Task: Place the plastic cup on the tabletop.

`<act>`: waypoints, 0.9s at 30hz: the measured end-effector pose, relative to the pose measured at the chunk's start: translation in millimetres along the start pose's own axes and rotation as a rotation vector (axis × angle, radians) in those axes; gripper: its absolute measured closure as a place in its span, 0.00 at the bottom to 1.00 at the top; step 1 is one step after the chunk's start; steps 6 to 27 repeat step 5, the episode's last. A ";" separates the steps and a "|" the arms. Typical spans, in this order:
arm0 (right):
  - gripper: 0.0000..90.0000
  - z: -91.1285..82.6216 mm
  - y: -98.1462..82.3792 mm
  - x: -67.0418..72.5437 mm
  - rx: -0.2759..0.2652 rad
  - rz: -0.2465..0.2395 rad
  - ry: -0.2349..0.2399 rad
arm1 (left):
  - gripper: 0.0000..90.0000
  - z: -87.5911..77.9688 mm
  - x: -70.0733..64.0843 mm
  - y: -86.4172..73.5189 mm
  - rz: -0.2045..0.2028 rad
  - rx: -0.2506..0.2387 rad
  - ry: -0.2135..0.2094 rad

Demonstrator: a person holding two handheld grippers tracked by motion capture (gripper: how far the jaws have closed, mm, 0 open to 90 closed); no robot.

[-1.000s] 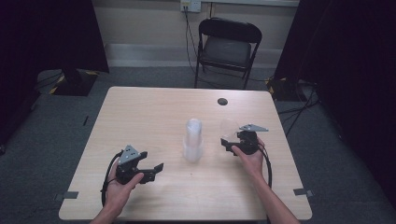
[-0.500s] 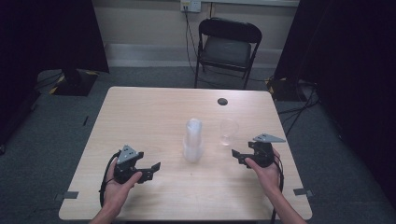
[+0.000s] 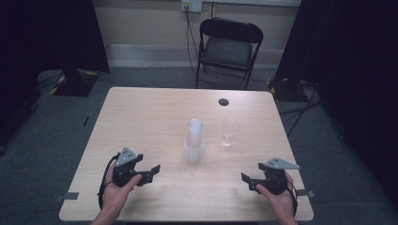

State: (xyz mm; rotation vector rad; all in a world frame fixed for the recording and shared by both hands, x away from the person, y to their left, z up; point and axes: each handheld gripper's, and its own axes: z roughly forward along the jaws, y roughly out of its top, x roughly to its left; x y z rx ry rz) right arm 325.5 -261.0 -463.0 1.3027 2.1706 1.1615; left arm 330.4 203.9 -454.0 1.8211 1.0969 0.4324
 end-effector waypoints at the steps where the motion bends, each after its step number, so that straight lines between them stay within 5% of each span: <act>1: 0.16 -0.8 -1.5 -0.7 0.004 0.016 0.010 | 0.19 -0.3 1.0 -0.6 0.012 0.009 0.004; 27: 0.16 -2.0 -1.2 -1.7 -0.015 0.019 0.002 | 0.19 0.1 0.7 -6.2 0.027 0.019 0.000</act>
